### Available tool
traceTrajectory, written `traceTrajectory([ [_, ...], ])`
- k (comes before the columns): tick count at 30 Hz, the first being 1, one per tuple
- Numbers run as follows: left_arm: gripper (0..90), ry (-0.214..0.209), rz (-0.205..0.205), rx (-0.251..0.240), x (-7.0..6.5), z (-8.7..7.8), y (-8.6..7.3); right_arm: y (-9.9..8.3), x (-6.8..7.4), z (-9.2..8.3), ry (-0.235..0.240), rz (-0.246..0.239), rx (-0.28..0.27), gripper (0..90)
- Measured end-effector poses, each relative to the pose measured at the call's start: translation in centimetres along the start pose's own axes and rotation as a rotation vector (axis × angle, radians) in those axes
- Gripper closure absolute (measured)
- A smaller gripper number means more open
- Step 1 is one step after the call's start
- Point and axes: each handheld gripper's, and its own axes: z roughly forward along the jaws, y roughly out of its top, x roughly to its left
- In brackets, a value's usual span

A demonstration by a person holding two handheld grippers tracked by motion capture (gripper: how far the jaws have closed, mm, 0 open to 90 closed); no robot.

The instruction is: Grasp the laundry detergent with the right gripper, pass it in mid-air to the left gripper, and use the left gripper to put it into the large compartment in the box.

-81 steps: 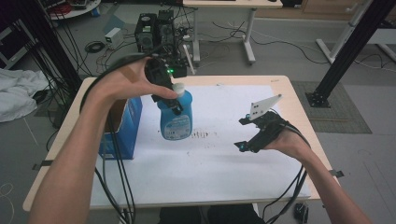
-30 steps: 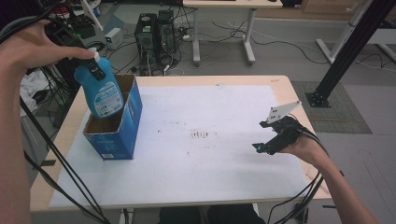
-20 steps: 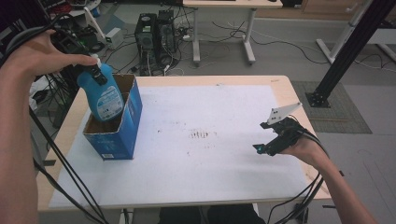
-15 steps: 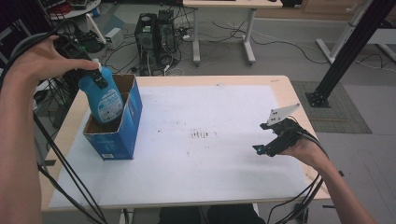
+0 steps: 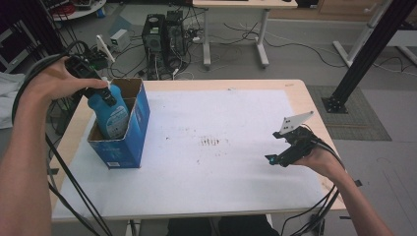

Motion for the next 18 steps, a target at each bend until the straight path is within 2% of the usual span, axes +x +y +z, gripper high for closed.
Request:
traceTrajectory([
  [1, 37.4, -0.01, 0.005, 0.005, 0.1, 1.1, -0.2, 0.0, 0.1, 0.1, 0.001, 0.001, 0.002, 12.4],
  [4, 37.4, -0.014, 0.018, 0.009, 0.1, 2.0, -0.3, -0.1, 0.2, 0.2, 0.003, -0.002, 0.005, 12.4],
  [18, 37.4, -0.032, 0.063, 0.042, 0.1, 5.0, -0.9, -0.5, 0.5, 0.8, 0.009, 0.003, 0.019, 12.4],
])
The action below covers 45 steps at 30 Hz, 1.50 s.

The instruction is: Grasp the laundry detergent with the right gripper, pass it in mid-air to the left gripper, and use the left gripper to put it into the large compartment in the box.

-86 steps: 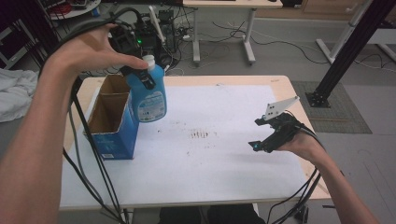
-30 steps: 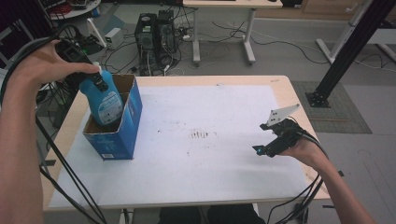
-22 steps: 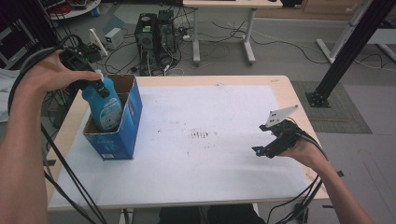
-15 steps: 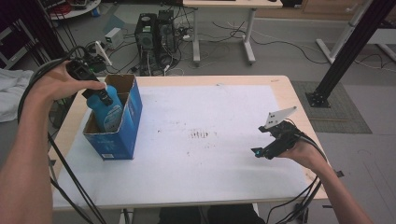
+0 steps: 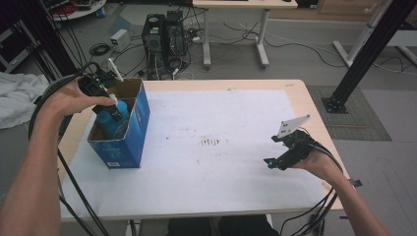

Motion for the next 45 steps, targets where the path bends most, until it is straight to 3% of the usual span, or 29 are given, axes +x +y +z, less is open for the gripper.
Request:
traceTrajectory([
  [17, 37.4, -0.013, 0.039, 0.021, 0.1, 2.3, -0.6, -0.2, 0.1, 0.2, -0.005, 0.004, 0.012, 12.4],
  [18, 37.4, -0.01, 0.059, 0.025, 0.1, 2.5, -0.7, -0.2, 0.1, 0.2, -0.005, 0.004, 0.014, 12.4],
  [23, 37.4, -0.008, 0.064, 0.015, 0.0, 2.9, -0.8, -0.1, 0.2, 0.4, -0.006, 0.005, 0.014, 12.4],
  [25, 37.4, -0.007, 0.086, 0.025, 0.0, 2.9, -0.7, -0.1, 0.2, 0.4, -0.004, 0.005, 0.015, 12.4],
  [45, 36.8, 0.004, 0.082, 0.047, -0.3, 3.0, -0.3, 0.1, 0.5, 0.2, -0.006, -0.001, 0.015, 12.4],
])
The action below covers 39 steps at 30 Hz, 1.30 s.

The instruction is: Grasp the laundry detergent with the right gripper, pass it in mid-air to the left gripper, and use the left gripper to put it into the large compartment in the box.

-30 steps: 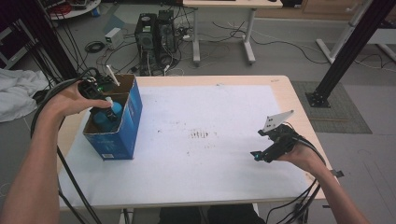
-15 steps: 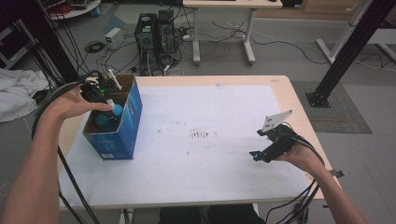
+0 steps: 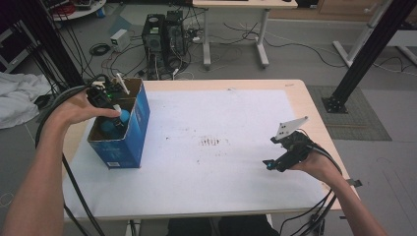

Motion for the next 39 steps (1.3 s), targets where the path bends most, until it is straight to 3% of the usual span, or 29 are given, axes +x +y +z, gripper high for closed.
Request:
traceTrajectory([
  [18, 30.1, 0.014, -0.012, 0.001, 0.1, -0.4, 0.2, -0.2, 0.1, 0.0, -0.001, 0.005, 0.001, 12.4],
  [30, 30.0, 0.029, 0.011, 0.017, -0.4, -1.5, 0.6, -0.2, 0.1, -0.1, -0.004, 0.004, 0.0, 12.4],
  [39, 30.1, 0.055, 0.025, -0.007, -1.4, -4.4, 1.2, -0.3, 0.1, -0.2, -0.005, 0.005, 0.001, 12.4],
])
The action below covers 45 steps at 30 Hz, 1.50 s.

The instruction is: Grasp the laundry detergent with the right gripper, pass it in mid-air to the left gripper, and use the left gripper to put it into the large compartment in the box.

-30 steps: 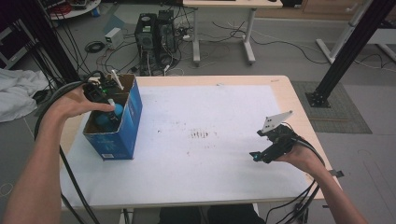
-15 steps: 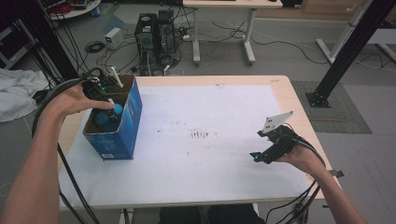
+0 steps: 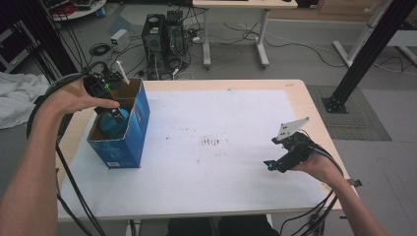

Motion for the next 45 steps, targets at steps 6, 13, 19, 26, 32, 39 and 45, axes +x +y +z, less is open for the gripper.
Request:
traceTrajectory([
  [6, 30.1, 0.023, 0.028, -0.031, -0.9, -2.4, 1.1, 0.1, 0.0, 0.0, -0.002, -0.001, 0.001, 12.4],
  [13, 30.0, 0.028, 0.097, -0.059, -2.7, -4.3, 3.4, 0.4, -0.1, -0.2, -0.006, -0.005, -0.002, 12.4],
  [19, 30.0, 0.02, 0.153, -0.093, -4.5, -5.3, 5.5, 0.6, -0.2, -0.3, -0.007, -0.01, -0.003, 12.4],
  [26, 29.3, 0.001, 0.196, -0.115, -6.3, -5.4, 8.0, 0.9, -0.4, -0.6, -0.014, -0.009, -0.008, 12.4],
  [32, 18.0, -0.033, 0.248, -0.125, -8.4, -4.1, 10.2, 1.0, -0.4, -0.5, -0.014, -0.009, -0.003, 12.4],
  [39, 18.1, -0.05, 0.299, -0.109, -10.4, -2.5, 12.0, 1.1, -0.5, -0.6, -0.019, -0.005, -0.003, 12.4],
  [45, 18.1, -0.067, 0.328, -0.103, -11.9, -0.9, 13.1, 1.6, -0.5, -0.7, -0.022, -0.01, -0.01, 12.4],
])
